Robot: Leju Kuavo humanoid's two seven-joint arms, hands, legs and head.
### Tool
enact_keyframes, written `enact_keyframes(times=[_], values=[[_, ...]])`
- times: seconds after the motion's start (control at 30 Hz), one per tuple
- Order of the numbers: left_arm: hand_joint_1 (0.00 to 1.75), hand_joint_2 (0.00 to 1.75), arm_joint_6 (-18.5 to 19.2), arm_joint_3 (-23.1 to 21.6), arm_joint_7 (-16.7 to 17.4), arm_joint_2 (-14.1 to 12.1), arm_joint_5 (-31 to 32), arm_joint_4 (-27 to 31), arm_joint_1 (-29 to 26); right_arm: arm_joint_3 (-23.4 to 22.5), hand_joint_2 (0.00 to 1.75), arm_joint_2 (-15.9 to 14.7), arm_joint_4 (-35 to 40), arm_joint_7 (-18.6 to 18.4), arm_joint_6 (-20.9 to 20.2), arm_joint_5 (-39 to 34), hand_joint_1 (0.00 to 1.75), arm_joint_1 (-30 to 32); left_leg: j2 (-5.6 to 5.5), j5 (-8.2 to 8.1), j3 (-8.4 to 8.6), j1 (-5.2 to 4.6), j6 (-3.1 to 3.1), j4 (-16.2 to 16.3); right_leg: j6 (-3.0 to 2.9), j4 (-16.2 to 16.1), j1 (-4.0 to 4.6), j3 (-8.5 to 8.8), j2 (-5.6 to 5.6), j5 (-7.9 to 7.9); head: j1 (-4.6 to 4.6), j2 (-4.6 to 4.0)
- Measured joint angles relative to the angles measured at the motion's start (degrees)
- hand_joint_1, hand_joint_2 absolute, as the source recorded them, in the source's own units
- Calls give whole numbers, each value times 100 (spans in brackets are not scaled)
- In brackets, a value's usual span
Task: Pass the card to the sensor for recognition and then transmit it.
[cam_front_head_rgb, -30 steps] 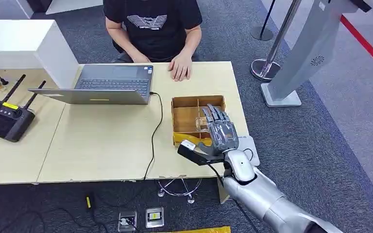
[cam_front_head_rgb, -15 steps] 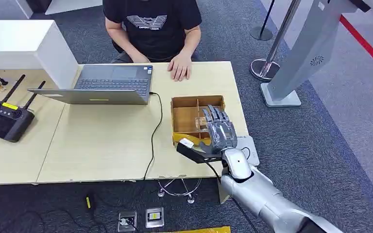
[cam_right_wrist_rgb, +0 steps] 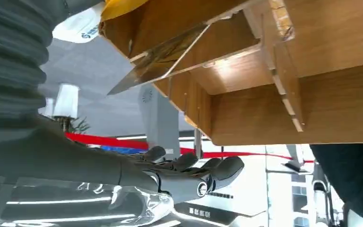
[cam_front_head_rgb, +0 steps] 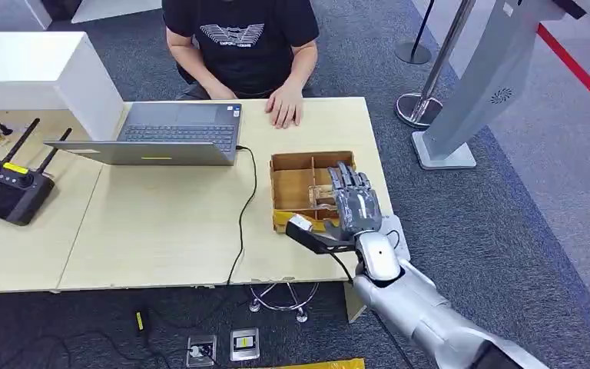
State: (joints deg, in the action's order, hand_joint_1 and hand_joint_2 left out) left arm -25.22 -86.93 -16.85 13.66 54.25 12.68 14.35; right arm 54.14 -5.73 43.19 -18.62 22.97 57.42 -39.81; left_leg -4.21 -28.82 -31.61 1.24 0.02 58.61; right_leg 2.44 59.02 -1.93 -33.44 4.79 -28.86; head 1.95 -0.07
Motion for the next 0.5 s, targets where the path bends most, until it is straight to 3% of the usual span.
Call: enact_keyframes(times=[0.23,0.27,0.3,0.5], values=[[0,0,0,-4,-35,0,96,0,9,-17,175,-28,0,-66,-153,68,0,4,3,0,2,0,0,0,0,0,0,0,4,0,-2,0],[0,0,0,-4,-35,0,107,0,10,-20,175,-35,0,-65,-166,70,33,4,3,0,2,0,0,0,0,0,0,0,4,0,0,0],[0,0,0,-4,-35,0,122,0,12,-20,175,-41,0,-66,-181,74,169,4,3,0,2,0,0,0,0,0,0,0,4,0,-2,0],[0,0,0,-4,-35,2,229,0,19,-63,175,-55,0,-50,-223,85,175,12,3,0,1,0,0,0,0,0,0,0,4,0,0,0]])
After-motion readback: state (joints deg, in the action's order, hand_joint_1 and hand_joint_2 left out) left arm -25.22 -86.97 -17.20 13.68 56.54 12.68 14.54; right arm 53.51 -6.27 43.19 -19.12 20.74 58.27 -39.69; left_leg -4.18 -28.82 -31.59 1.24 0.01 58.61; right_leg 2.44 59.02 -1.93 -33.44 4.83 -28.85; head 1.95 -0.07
